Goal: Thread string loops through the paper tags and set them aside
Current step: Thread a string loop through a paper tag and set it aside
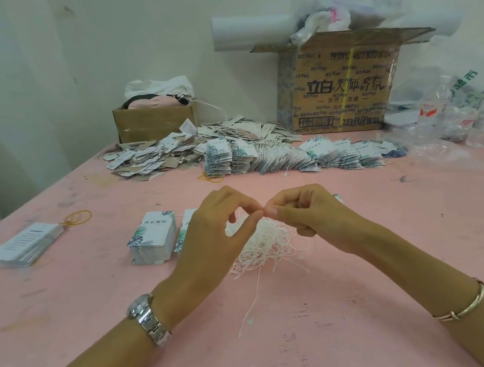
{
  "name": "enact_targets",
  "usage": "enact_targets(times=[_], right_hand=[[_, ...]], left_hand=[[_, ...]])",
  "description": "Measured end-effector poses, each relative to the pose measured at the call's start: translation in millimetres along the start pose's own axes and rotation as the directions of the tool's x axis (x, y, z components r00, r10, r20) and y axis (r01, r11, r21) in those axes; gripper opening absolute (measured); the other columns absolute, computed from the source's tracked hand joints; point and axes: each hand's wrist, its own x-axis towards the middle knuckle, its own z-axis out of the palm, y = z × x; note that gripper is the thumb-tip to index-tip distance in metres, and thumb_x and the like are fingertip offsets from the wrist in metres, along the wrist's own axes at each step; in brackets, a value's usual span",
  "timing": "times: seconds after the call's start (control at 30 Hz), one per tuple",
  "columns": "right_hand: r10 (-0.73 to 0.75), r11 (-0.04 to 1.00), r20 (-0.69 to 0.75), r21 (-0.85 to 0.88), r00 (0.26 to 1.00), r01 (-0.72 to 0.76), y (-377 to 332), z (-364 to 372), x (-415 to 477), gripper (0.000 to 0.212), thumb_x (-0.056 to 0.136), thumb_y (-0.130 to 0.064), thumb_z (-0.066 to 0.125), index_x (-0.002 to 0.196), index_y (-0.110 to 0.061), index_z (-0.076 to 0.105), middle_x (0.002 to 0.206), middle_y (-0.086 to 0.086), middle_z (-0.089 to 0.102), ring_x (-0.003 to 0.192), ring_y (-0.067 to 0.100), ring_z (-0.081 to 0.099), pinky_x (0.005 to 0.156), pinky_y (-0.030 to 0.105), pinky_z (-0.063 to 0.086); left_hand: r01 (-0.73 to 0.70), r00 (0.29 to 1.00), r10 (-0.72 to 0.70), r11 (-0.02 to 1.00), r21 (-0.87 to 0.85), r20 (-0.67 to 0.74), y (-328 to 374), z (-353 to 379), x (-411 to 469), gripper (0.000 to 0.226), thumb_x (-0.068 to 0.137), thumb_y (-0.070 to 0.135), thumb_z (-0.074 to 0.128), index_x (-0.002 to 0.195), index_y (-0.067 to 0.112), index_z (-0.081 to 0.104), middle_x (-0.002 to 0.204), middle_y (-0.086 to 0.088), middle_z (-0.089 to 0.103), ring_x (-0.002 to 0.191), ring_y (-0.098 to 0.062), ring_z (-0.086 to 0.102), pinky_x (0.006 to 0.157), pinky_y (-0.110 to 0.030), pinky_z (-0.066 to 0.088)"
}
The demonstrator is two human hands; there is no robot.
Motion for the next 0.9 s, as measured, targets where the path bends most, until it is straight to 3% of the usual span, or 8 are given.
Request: enact_targets(times=[0.07, 0.13, 0.23, 0.3, 0.47, 0.67, 0.8, 0.9], right_hand=[[-0.001, 1.0, -0.012, -0.002, 1.0, 0.0, 2, 0, 1, 0.013, 0.08, -0.033, 0.074, 0.082, -0.021, 0.076, 0.05, -0.004, 0.026, 0.049, 0.015, 0.016, 0.044, 0.02, 0.02], [0.009, 1.0, -0.041, 0.003, 0.999, -0.008, 4, 0, 2, 0.013, 0.079, -0.034, 0.075, 0.081, -0.021, 0.075, 0.049, -0.007, 0.029, 0.048, 0.013, 0.018, 0.043, 0.019, 0.021], [0.034, 0.999, -0.076, 0.036, 0.996, -0.032, 7, 1, 3, 0.01, 0.081, -0.033, 0.072, 0.08, -0.023, 0.072, 0.05, -0.007, 0.03, 0.046, 0.009, 0.021, 0.041, 0.017, 0.022], [0.06, 0.997, -0.091, 0.058, 0.994, -0.055, 9, 1, 3, 0.009, 0.087, -0.029, 0.068, 0.081, -0.022, 0.066, 0.052, -0.008, 0.032, 0.045, 0.008, 0.023, 0.041, 0.016, 0.023], [0.109, 0.992, -0.084, 0.071, 0.99, -0.104, 11, 3, 3, 0.016, 0.098, -0.025, 0.058, 0.084, -0.019, 0.055, 0.054, -0.009, 0.034, 0.046, 0.009, 0.021, 0.042, 0.017, 0.022], [0.13, 0.989, -0.077, 0.078, 0.989, -0.124, 10, 6, 2, 0.015, 0.098, -0.024, 0.057, 0.085, -0.018, 0.054, 0.055, -0.009, 0.035, 0.047, 0.009, 0.022, 0.042, 0.017, 0.021], [0.13, 0.986, -0.077, 0.111, 0.989, -0.121, 10, 8, 3, 0.014, 0.1, -0.022, 0.055, 0.087, -0.016, 0.053, 0.057, -0.006, 0.047, 0.043, 0.007, 0.026, 0.041, 0.016, 0.023], [0.124, 0.986, -0.103, 0.128, 0.987, -0.11, 11, 12, 2, 0.015, 0.1, -0.021, 0.054, 0.088, -0.012, 0.052, 0.061, -0.002, 0.056, 0.04, 0.006, 0.028, 0.04, 0.016, 0.024]], left_hand=[[-0.077, 0.996, 0.068, 0.987, 0.142, 0.063, -3, -8, 5, 0.006, 0.09, 0.025, 0.071, 0.089, 0.019, 0.07, 0.089, 0.01, 0.063, 0.079, -0.014, 0.052, 0.072, -0.032, 0.042], [-0.176, 0.978, 0.12, 0.912, 0.371, 0.171, -9, -22, 11, 0.024, 0.088, 0.042, 0.067, 0.092, 0.02, 0.074, 0.09, 0.008, 0.068, 0.086, -0.018, 0.056, 0.073, -0.033, 0.037], [-0.209, 0.906, -0.114, 0.716, 0.666, 0.407, -16, -43, 13, 0.065, 0.075, 0.075, 0.043, 0.114, 0.032, 0.072, 0.108, 0.013, 0.066, 0.103, -0.018, 0.05, 0.078, -0.032, 0.025], [-0.256, 0.829, -0.282, 0.576, 0.776, 0.483, -20, -48, 9, 0.077, 0.073, 0.084, 0.037, 0.127, 0.035, 0.062, 0.123, 0.015, 0.057, 0.114, -0.016, 0.04, 0.085, -0.033, 0.024], [-0.338, 0.745, -0.406, 0.455, 0.824, 0.529, -13, -50, 11, 0.053, 0.089, 0.065, 0.044, 0.123, 0.029, 0.063, 0.126, 0.012, 0.054, 0.117, -0.017, 0.039, 0.091, -0.032, 0.029], [-0.296, 0.703, -0.466, 0.496, 0.817, 0.537, -12, -48, 15, 0.043, 0.09, 0.062, 0.051, 0.117, 0.03, 0.065, 0.125, 0.012, 0.054, 0.115, -0.014, 0.046, 0.085, -0.029, 0.028], [-0.19, 0.793, -0.414, 0.53, 0.827, 0.448, -9, -51, 17, 0.04, 0.092, 0.061, 0.05, 0.112, 0.032, 0.07, 0.119, 0.013, 0.06, 0.109, -0.014, 0.05, 0.085, -0.029, 0.03], [-0.158, 0.97, -0.029, 0.683, 0.713, 0.243, -5, -51, 15, 0.014, 0.088, 0.03, 0.073, 0.087, 0.017, 0.078, 0.09, 0.001, 0.07, 0.082, -0.024, 0.06, 0.073, -0.037, 0.043]])
